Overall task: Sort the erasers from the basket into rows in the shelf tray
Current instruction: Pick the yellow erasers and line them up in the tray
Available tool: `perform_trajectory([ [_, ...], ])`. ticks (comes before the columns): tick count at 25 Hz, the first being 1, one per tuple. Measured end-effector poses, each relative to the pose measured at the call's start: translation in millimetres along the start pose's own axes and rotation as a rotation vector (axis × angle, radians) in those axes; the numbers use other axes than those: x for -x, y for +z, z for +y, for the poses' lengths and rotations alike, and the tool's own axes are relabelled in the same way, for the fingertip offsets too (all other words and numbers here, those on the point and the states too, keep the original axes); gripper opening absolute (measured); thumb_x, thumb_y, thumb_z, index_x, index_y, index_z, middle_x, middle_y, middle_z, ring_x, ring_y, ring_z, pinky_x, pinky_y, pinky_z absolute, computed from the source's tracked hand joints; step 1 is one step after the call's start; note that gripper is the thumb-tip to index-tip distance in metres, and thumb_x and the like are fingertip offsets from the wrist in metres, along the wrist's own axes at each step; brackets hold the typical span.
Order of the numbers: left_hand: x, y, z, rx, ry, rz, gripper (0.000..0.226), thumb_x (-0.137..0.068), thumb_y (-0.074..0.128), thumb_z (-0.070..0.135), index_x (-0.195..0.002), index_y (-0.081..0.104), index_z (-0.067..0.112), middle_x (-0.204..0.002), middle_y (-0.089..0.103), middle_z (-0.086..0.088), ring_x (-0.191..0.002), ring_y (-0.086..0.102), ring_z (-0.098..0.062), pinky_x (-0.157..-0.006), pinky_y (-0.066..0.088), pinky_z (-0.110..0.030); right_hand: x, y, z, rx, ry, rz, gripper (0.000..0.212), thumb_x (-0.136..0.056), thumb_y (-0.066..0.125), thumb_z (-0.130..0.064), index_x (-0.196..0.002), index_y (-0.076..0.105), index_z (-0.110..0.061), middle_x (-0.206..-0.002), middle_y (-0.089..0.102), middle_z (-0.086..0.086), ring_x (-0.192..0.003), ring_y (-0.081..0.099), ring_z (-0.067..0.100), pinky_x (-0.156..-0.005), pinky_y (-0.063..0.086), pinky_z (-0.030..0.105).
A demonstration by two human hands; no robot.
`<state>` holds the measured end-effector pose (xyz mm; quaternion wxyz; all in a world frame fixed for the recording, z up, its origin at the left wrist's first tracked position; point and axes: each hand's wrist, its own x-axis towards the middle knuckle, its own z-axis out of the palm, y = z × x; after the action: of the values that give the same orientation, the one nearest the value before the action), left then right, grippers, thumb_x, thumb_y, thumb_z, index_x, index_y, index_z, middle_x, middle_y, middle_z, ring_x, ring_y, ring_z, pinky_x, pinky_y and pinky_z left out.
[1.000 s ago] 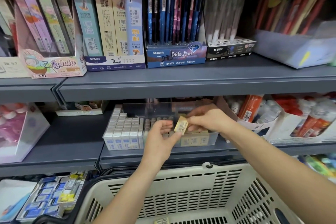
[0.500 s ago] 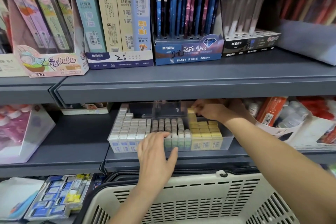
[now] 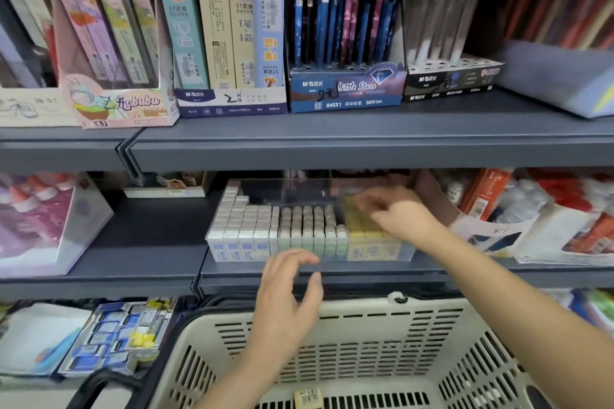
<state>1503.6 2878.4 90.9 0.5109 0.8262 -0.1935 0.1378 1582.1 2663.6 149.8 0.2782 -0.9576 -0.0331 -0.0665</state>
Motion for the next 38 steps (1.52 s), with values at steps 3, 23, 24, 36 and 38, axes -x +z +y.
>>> perform_trajectory([
  [3,37.5,7.9,2.1,0.098,-0.095,-0.121,0.02,-0.086,0.053,0.025,-0.089,0.055,0.045,-0.096,0.058,0.021,-0.089,0.057,0.003,-0.073,0.045,-0.009,77.9,11.1,-17.8,-0.268,-0.071,0.029,0.012,-0.085,0.062,-0.026,-0.089,0.071,-0.032,-0.079,0.066,-0.03,-0.076,0.06,-0.014,-0.07,0.04,0.0],
  [23,140.7,28.8,-106.5,-0.204,-0.923,-0.827,0.025,-0.095,0.049,0.035,-0.09,0.055,0.011,-0.083,0.058,-0.006,-0.068,0.054,-0.015,-0.066,0.051,-0.031,233.4,204.9,25.9,0.073,-0.075,-0.739,0.036,-0.084,0.063,-0.027,-0.117,0.051,-0.02,-0.109,0.047,-0.002,-0.09,0.051,0.011,-0.076,0.042,0.023],
  [24,139.1,27.6,-103.0,-0.084,-1.02,-0.847,0.032,-0.095,0.047,0.039,-0.094,0.058,0.01,-0.086,0.06,-0.006,-0.071,0.056,-0.014,-0.065,0.052,-0.029,228.8,205.4,21.1,-0.011,-0.086,-0.706,0.034,-0.083,0.064,-0.024,-0.115,0.053,-0.02,-0.104,0.046,-0.005,-0.085,0.048,0.006,-0.075,0.039,0.019],
  [36,136.4,0.9,-122.1,0.508,-1.443,-0.322,0.025,-0.095,0.049,0.022,-0.105,0.06,0.003,-0.089,0.069,-0.013,-0.076,0.066,-0.019,-0.068,0.054,-0.03,224.0,235.9,3.7,0.315,-0.192,-0.713,0.054,-0.087,0.059,-0.022,-0.135,0.035,-0.019,-0.124,0.036,0.006,-0.101,0.051,0.024,-0.076,0.051,0.037],
  [38,136.4,-0.5,-123.8,0.533,-1.465,-0.295,0.025,-0.094,0.049,0.023,-0.105,0.06,0.003,-0.088,0.07,-0.012,-0.075,0.067,-0.02,-0.067,0.054,-0.031,225.2,235.7,3.6,0.335,-0.206,-0.663,0.04,-0.087,0.053,-0.01,-0.125,0.041,-0.015,-0.12,0.041,0.008,-0.098,0.051,0.025,-0.072,0.052,0.039],
])
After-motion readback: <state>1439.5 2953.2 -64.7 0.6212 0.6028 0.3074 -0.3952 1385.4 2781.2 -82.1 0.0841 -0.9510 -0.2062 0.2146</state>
